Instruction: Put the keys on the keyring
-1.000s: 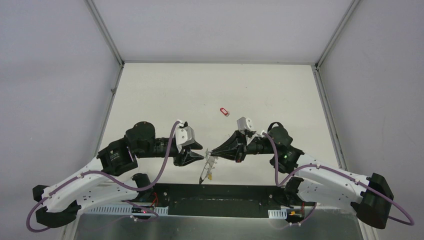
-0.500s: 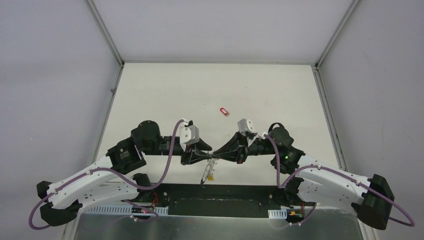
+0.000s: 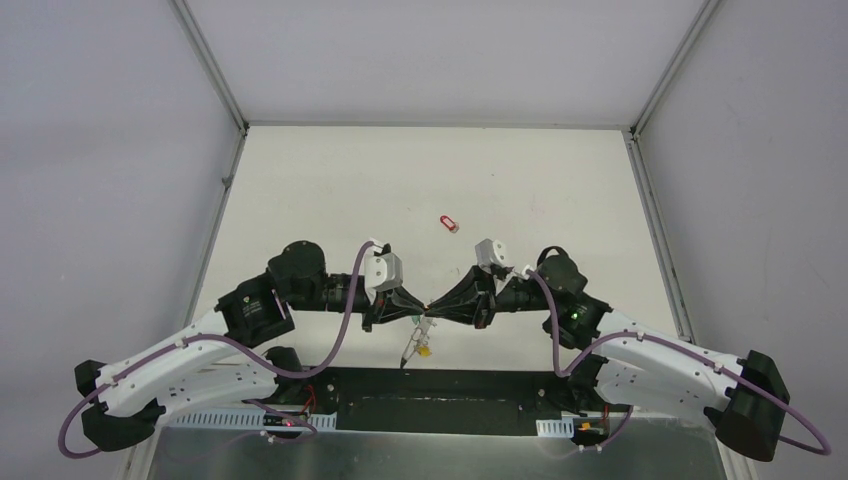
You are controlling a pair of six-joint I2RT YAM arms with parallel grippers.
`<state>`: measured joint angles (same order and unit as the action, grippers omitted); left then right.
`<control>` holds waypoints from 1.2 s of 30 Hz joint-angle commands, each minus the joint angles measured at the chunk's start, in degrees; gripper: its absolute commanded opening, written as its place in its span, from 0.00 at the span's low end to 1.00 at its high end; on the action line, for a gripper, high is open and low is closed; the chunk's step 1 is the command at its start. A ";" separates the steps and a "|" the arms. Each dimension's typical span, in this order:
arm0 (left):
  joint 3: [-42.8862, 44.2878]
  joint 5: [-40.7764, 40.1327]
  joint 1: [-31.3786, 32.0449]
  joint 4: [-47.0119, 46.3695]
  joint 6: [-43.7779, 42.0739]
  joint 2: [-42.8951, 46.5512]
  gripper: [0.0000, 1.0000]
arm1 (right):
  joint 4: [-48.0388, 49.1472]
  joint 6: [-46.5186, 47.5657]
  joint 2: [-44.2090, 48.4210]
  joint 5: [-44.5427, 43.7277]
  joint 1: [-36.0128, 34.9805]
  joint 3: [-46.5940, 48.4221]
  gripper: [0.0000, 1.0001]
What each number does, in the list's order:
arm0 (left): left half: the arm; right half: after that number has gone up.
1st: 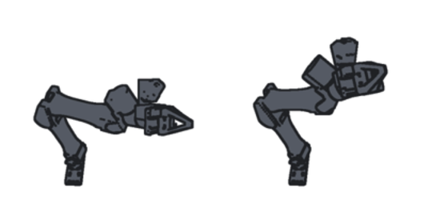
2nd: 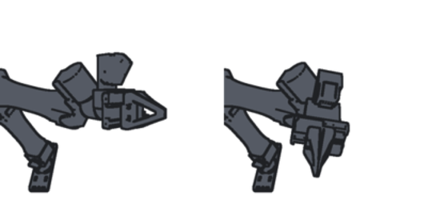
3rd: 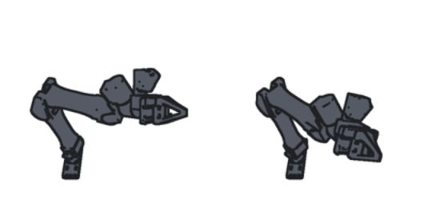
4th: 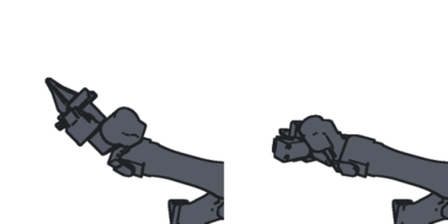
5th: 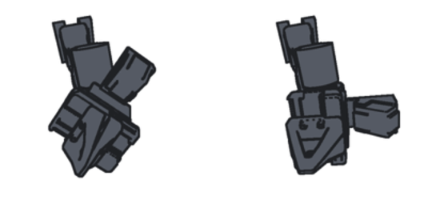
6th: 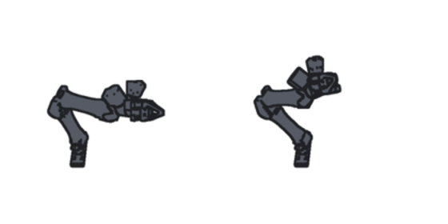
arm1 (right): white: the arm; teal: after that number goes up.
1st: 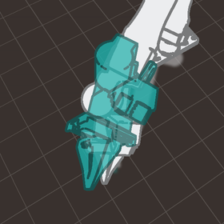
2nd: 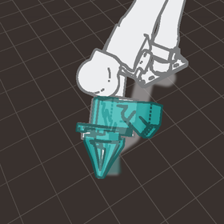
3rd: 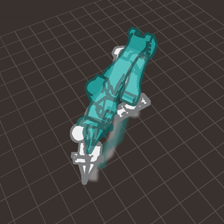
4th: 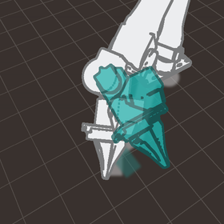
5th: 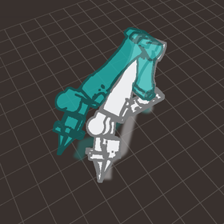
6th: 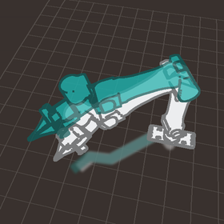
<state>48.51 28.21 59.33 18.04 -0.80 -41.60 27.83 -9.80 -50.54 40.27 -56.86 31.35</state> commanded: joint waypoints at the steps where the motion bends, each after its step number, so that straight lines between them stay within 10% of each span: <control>1: 2.13 -1.17 0.35 1.78 -1.64 -0.95 0.00 | 3.81 0.50 1.33 -0.01 -0.25 0.81 0.00; 10: 4.30 -3.10 0.35 3.96 -1.83 -1.33 0.00 | 3.09 0.49 1.65 -1.34 -0.27 0.88 0.00; 13: 6.34 -4.06 0.35 5.74 -1.40 -1.93 0.00 | 2.04 0.58 2.08 -2.39 -0.27 1.11 0.26; 25: 26.56 -5.18 0.35 30.23 -7.14 -12.62 0.00 | -2.25 0.58 4.97 -2.39 -0.27 2.61 0.26; 26: 28.63 -5.10 0.35 32.60 -7.85 -13.96 0.00 | -2.26 0.76 4.47 -8.47 -0.29 2.96 0.62; 27: 30.67 -5.11 0.35 35.26 -8.61 -15.32 0.00 | -2.24 0.53 3.97 -9.91 -0.27 3.25 0.70; 36: 46.98 -5.65 0.37 54.21 -12.54 -27.07 0.00 | 4.84 -3.05 -0.48 -11.59 -0.35 4.40 0.63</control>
<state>88.25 23.77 59.31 62.41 -10.39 -65.49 26.61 -11.05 -49.56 29.98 -56.99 32.67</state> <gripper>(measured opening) 0.017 0.659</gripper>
